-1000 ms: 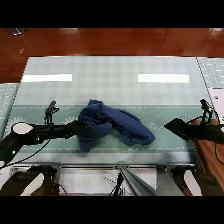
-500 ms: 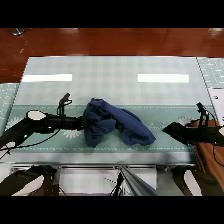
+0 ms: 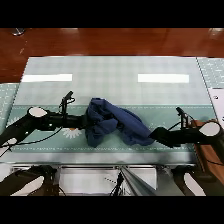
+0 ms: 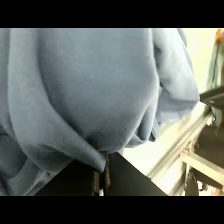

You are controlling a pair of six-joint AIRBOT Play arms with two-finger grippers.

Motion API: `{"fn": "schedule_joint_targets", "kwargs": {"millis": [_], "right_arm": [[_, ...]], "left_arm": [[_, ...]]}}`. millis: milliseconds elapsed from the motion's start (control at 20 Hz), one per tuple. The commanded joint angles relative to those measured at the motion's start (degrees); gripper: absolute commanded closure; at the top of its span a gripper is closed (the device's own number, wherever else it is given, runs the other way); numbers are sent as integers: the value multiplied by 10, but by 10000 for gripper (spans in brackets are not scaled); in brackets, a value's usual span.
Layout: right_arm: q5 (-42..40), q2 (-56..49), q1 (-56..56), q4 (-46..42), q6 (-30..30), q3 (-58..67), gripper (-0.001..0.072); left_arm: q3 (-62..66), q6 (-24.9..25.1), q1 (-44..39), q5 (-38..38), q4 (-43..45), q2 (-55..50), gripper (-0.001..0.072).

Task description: Fold the shirts.

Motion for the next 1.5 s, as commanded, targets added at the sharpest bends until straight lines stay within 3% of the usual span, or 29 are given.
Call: {"fn": "schedule_joint_targets", "kwargs": {"millis": [0,50,100,150,350,550,650,800,950,1050,1250,1350,1450], "right_arm": [[-68,-76,66,52,-13,6,93],[-80,-94,77,52,-14,16,170],[-87,-108,83,52,-28,30,523],[-80,-112,86,52,-49,46,688],[31,-97,82,-30,-42,237,689],[54,-92,82,-157,18,605,689],[60,-92,82,-186,27,778,689],[103,-80,82,-193,26,968,689],[119,-17,82,-228,20,1002,689],[156,26,82,-272,28,1002,689],[293,72,82,-294,36,977,689],[359,95,82,-293,50,902,689],[365,127,82,-289,62,789,689]], "left_arm": [[1,0,0,-8,0,-1,682],[1,0,0,-8,0,-1,683],[1,0,0,-11,0,-1,682],[3,1,2,-20,0,0,682],[81,30,78,-107,0,51,683],[329,-32,219,-116,0,117,684],[469,-67,274,-131,12,121,684],[640,-120,321,-189,96,126,684],[714,-159,323,-212,229,164,684],[715,-160,320,-226,277,205,684],[683,-160,254,-245,293,257,683],[639,-160,222,-289,293,271,683],[575,-160,203,-334,293,276,683]]}}
